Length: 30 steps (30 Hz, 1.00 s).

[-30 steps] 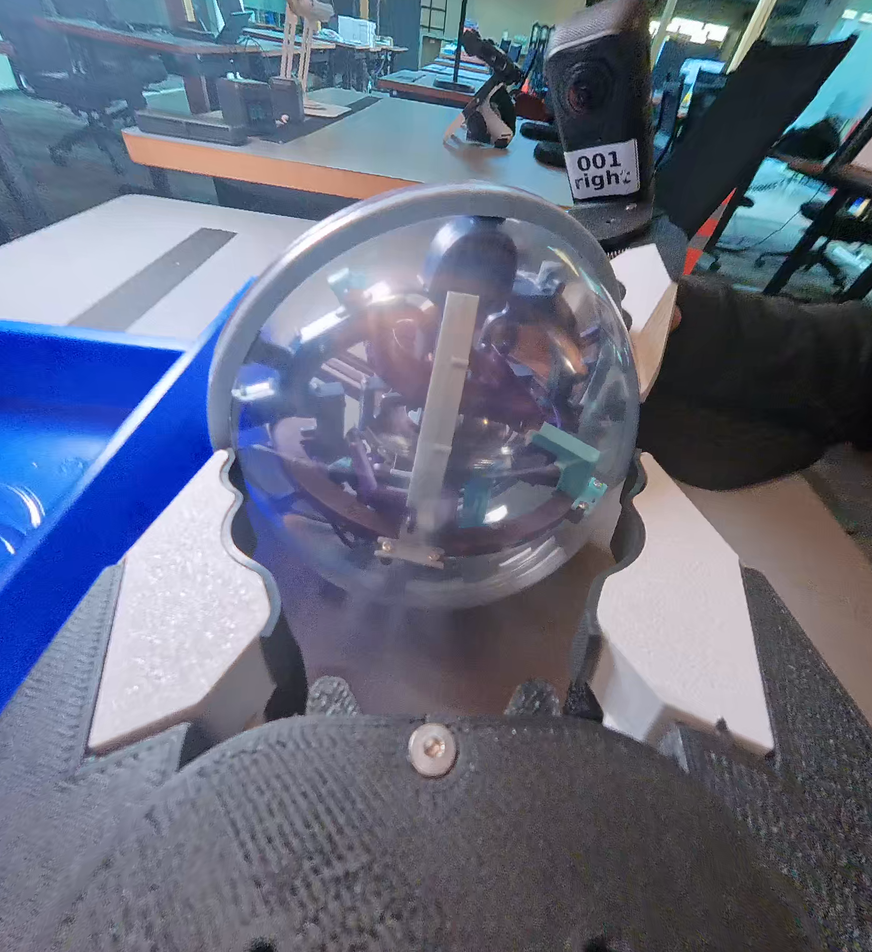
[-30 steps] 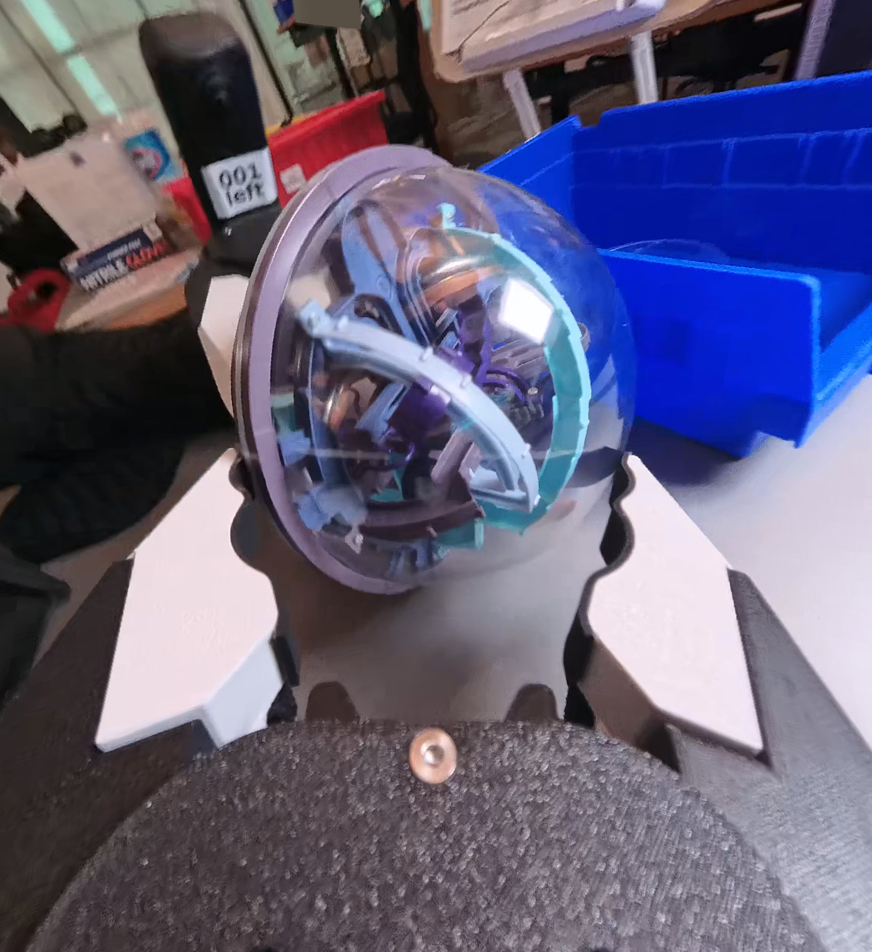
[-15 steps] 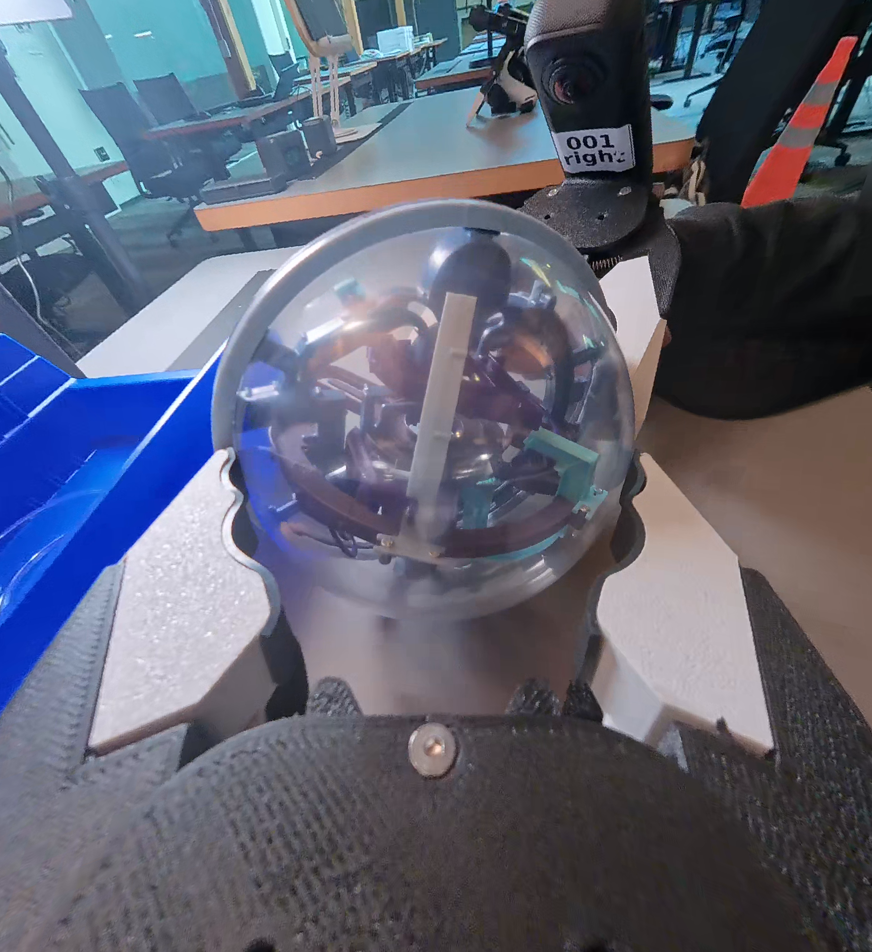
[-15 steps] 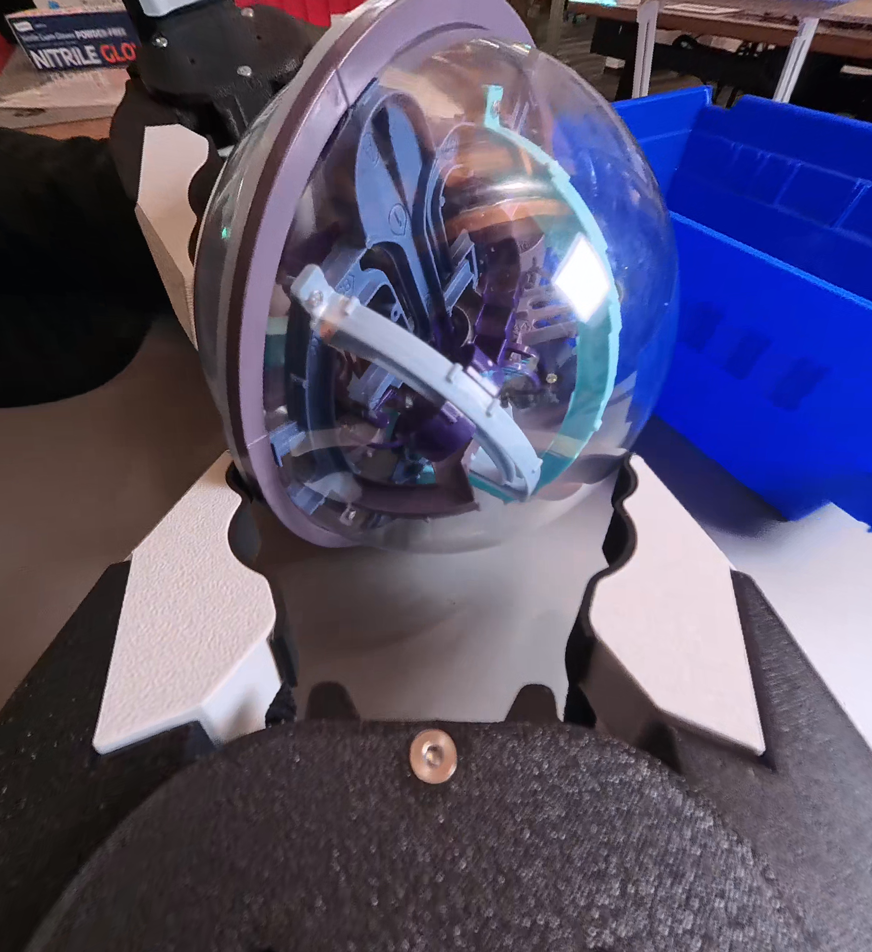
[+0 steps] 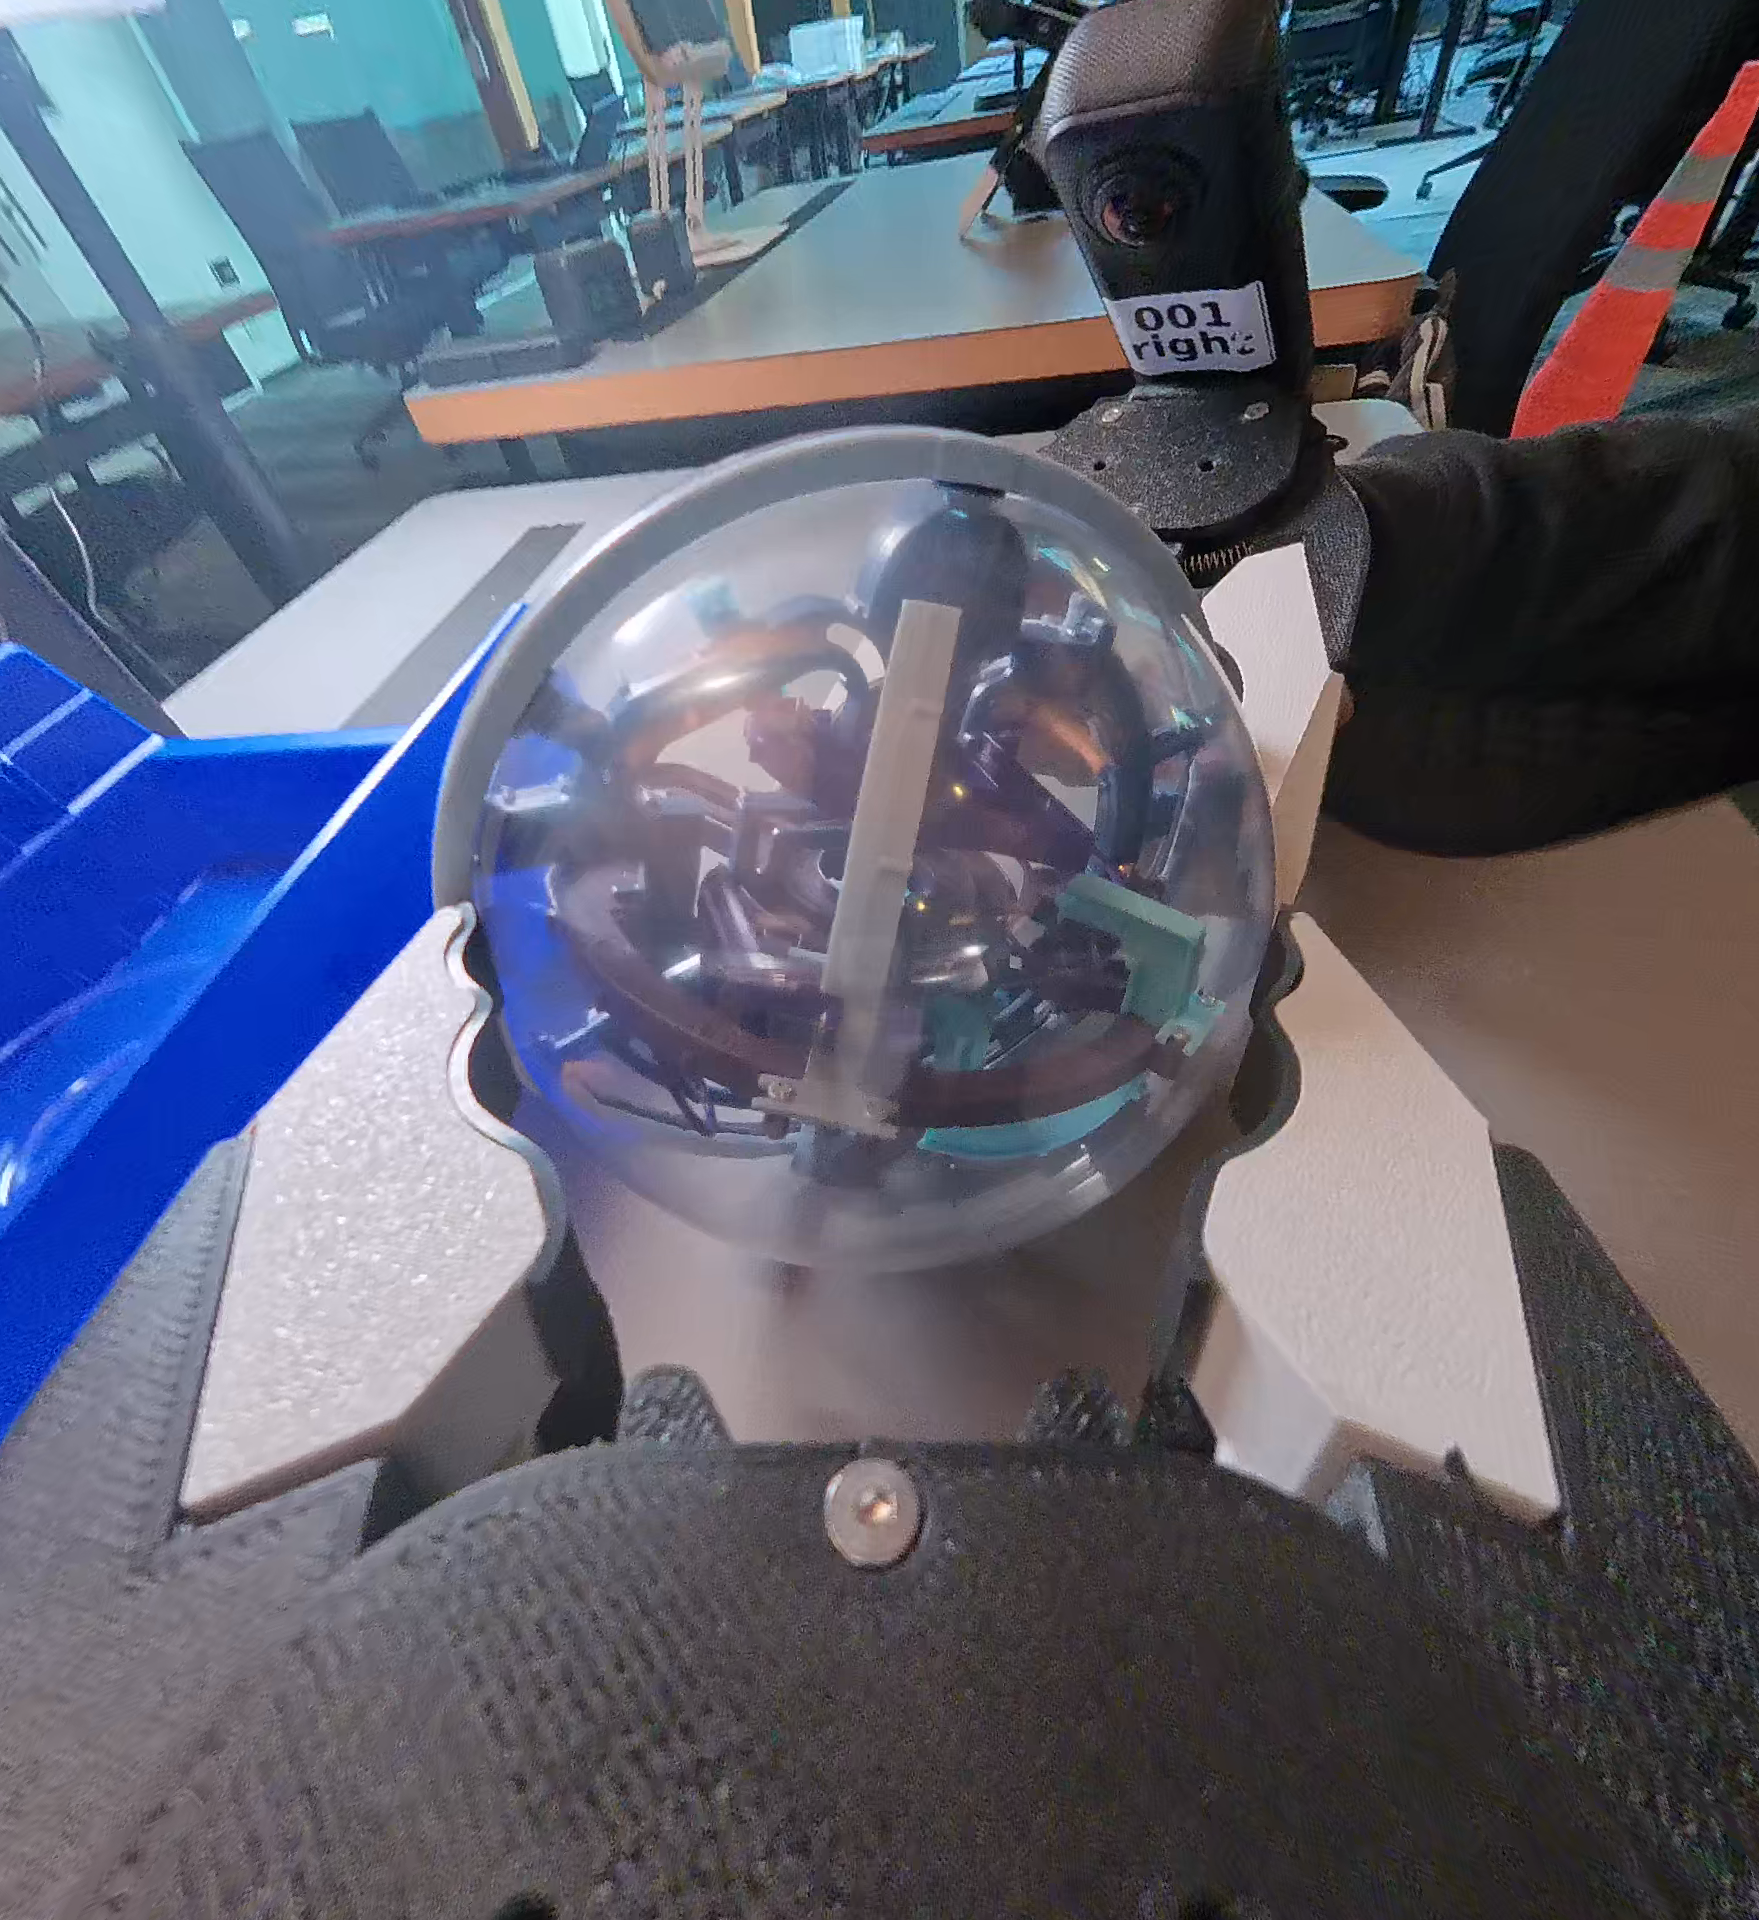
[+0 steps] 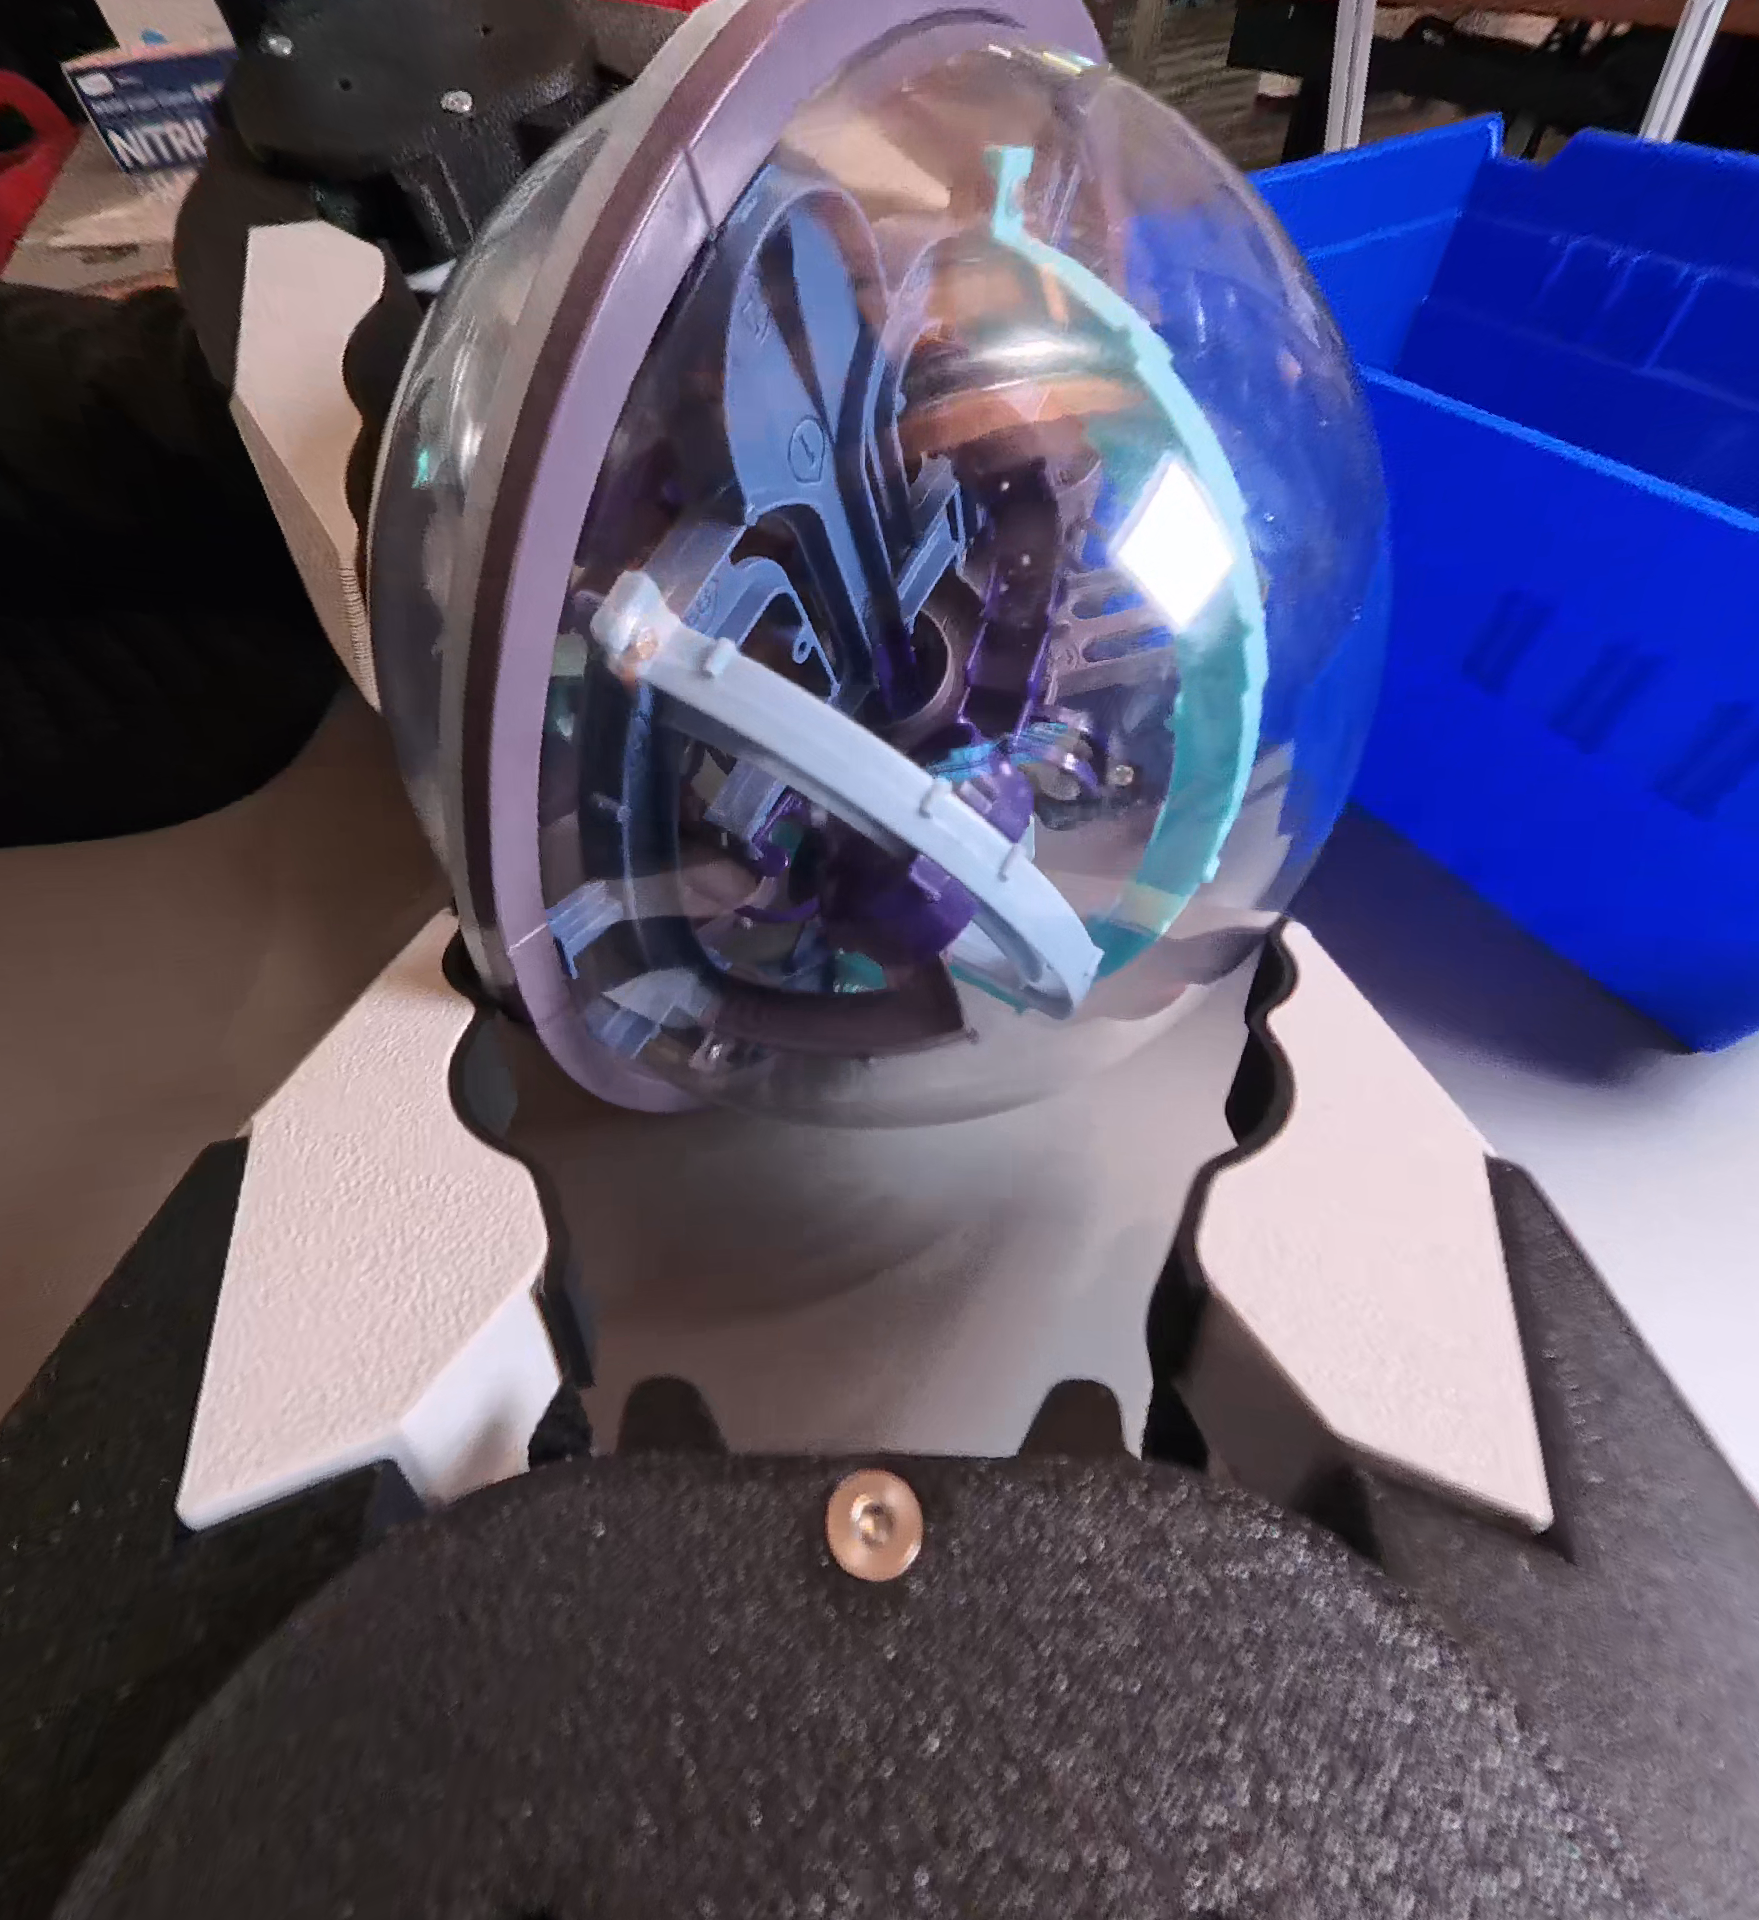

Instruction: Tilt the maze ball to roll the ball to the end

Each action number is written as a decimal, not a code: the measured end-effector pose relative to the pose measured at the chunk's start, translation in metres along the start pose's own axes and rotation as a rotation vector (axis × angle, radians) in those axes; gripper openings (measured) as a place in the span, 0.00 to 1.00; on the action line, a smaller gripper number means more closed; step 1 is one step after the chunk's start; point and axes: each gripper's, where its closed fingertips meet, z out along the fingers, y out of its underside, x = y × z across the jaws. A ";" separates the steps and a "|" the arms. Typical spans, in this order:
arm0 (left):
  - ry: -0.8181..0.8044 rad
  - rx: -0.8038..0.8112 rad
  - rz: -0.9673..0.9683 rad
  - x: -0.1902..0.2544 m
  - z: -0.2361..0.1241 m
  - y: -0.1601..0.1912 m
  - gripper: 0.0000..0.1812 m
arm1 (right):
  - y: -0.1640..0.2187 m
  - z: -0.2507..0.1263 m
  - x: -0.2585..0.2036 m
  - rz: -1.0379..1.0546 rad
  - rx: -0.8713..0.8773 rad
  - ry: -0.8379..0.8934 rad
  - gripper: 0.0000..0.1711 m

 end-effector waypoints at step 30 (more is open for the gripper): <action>0.098 0.060 -0.002 -0.024 0.005 0.027 0.78 | -0.018 -0.012 0.029 -0.239 0.029 0.223 0.78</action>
